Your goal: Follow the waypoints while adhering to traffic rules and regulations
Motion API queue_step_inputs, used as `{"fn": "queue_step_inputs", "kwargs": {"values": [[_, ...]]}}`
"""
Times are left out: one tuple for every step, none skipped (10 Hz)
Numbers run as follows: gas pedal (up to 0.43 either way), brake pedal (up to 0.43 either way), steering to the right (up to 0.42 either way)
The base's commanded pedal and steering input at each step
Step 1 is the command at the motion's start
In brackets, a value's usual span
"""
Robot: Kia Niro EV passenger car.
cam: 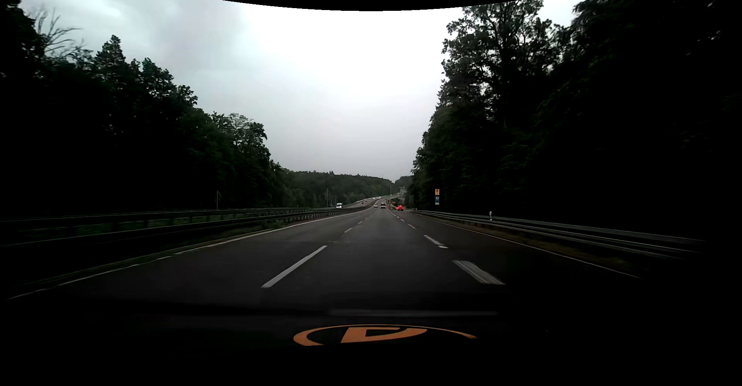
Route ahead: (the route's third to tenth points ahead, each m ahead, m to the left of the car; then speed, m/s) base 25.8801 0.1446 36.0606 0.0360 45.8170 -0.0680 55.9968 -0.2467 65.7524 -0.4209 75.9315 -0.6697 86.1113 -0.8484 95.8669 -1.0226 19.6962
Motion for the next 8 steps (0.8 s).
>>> {"fn": "queue_step_inputs", "kwargs": {"values": [[0.02,0.0,-0.001],[0.008,0.0,-0.001],[0.008,0.0,-0.001],[0.008,0.0,-0.001],[0.008,0.0,-0.001],[0.0,0.0,-0.001],[0.0,0.0,-0.001],[0.0,0.0,0.0]]}}
